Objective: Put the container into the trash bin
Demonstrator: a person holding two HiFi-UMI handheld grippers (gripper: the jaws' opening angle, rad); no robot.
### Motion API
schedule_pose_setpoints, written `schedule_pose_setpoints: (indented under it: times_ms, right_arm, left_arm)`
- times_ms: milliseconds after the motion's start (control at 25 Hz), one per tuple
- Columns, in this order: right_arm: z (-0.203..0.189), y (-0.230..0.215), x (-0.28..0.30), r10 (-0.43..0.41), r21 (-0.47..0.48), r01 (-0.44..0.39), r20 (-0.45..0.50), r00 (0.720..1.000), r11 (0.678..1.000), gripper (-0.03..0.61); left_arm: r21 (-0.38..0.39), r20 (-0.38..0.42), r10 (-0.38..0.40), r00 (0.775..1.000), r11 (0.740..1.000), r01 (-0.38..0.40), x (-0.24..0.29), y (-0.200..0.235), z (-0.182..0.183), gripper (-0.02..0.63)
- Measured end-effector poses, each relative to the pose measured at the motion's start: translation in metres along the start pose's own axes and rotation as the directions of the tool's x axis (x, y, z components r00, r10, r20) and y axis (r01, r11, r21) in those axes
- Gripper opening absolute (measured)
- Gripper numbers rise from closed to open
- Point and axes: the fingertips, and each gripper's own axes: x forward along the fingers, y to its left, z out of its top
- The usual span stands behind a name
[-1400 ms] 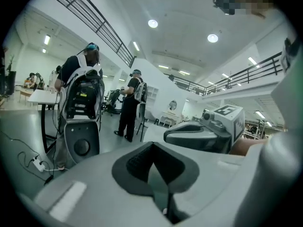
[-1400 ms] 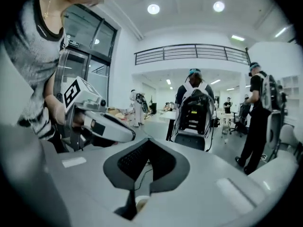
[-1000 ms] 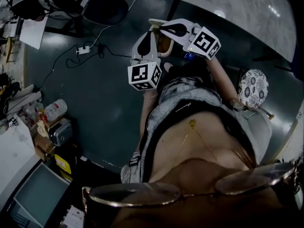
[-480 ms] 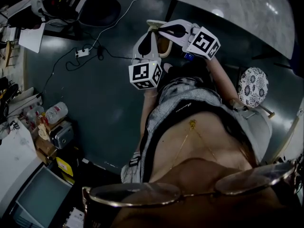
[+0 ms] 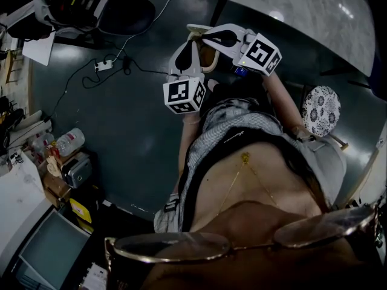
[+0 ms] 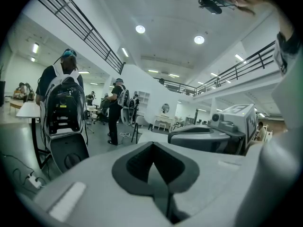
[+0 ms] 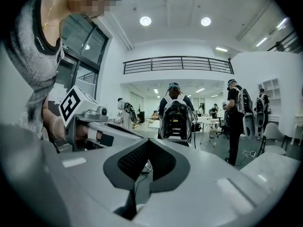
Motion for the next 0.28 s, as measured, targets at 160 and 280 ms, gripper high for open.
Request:
schedule_pose_setpoints:
  times_ms: [160, 280]
  right_arm:
    - [-0.005, 0.003, 0.003, 0.008, -0.002, -0.008, -0.007, 1.000, 1.000, 0.025]
    - [-0.007, 0.013, 0.005, 0.012, -0.002, -0.012, -0.009, 1.000, 1.000, 0.025]
  left_arm:
    - [-0.001, -0.004, 0.005, 1.000, 1.000, -0.005, -0.001, 0.004, -0.005, 0.000]
    - [-0.001, -0.007, 0.006, 1.000, 1.000, -0.006, -0.011, 0.005, -0.010, 0.000]
